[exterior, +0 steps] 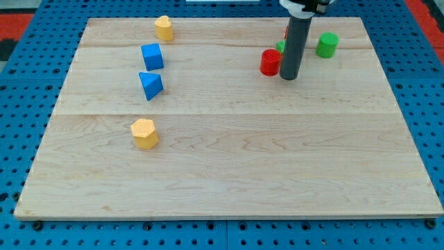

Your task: Place the red circle into the green star

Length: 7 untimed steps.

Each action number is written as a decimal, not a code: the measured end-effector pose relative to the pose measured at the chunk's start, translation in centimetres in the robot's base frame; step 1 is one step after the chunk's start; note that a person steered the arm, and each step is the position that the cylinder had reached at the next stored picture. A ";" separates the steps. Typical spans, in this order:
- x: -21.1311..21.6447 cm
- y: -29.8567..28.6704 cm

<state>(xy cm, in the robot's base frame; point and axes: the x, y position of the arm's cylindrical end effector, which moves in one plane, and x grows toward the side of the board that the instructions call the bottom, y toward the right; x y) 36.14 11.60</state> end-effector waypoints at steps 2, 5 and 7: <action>1.9 -1.0; -3.2 0.2; -1.1 -0.2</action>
<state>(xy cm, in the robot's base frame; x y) 35.02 11.38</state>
